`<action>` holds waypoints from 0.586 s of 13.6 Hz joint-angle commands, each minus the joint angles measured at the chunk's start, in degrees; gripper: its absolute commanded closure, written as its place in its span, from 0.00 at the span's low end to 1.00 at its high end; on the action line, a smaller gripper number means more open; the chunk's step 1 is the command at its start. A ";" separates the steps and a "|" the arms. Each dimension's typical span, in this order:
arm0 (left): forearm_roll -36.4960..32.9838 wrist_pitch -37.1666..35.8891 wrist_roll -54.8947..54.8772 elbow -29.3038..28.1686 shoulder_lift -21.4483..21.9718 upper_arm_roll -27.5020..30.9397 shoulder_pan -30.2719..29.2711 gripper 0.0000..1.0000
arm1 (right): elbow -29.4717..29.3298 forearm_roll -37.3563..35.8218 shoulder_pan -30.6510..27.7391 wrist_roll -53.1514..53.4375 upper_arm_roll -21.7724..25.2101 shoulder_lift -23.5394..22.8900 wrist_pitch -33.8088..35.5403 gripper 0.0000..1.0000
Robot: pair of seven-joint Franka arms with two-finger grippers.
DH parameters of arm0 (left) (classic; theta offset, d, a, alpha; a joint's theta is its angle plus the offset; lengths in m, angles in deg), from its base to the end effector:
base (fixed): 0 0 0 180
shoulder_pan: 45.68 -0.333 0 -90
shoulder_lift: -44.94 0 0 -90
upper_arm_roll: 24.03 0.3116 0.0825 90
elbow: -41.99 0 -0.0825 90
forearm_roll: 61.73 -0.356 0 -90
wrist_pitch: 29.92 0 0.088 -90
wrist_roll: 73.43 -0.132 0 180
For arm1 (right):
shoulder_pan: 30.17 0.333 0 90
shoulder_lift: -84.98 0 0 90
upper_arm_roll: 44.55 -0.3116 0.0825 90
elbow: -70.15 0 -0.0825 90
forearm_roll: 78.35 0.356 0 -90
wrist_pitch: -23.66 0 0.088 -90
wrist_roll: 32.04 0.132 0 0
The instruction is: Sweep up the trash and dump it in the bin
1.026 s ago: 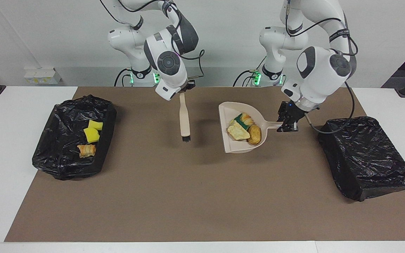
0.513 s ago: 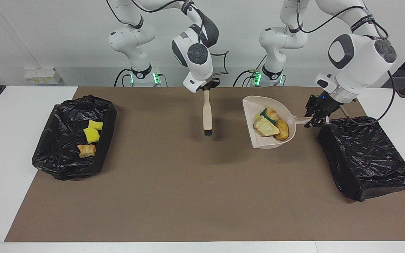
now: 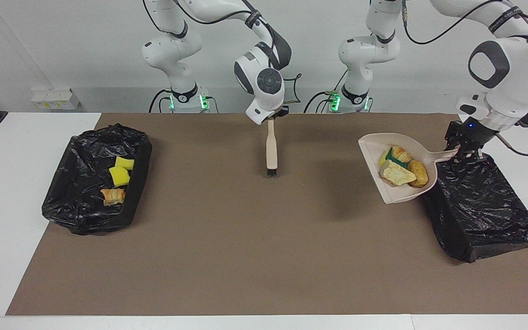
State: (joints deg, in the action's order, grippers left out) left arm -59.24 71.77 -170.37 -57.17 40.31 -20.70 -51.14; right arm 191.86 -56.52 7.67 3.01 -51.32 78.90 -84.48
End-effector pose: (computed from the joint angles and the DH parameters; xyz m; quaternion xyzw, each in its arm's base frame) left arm 0.5502 0.0793 0.4972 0.7215 -0.6919 0.0040 0.0259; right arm 0.3233 0.3697 0.3336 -0.9704 0.0072 0.2398 0.0257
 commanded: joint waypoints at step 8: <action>-10.20 -6.50 -18.64 16.61 -9.06 -0.52 -12.38 1.00 | 2.83 0.84 0.57 -2.19 0.09 -0.59 -4.54 0.27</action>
State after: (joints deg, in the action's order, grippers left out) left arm -66.10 69.12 -187.43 -48.58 35.83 -20.62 -62.57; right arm 194.03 -56.51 8.26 2.47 -51.32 78.50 -87.84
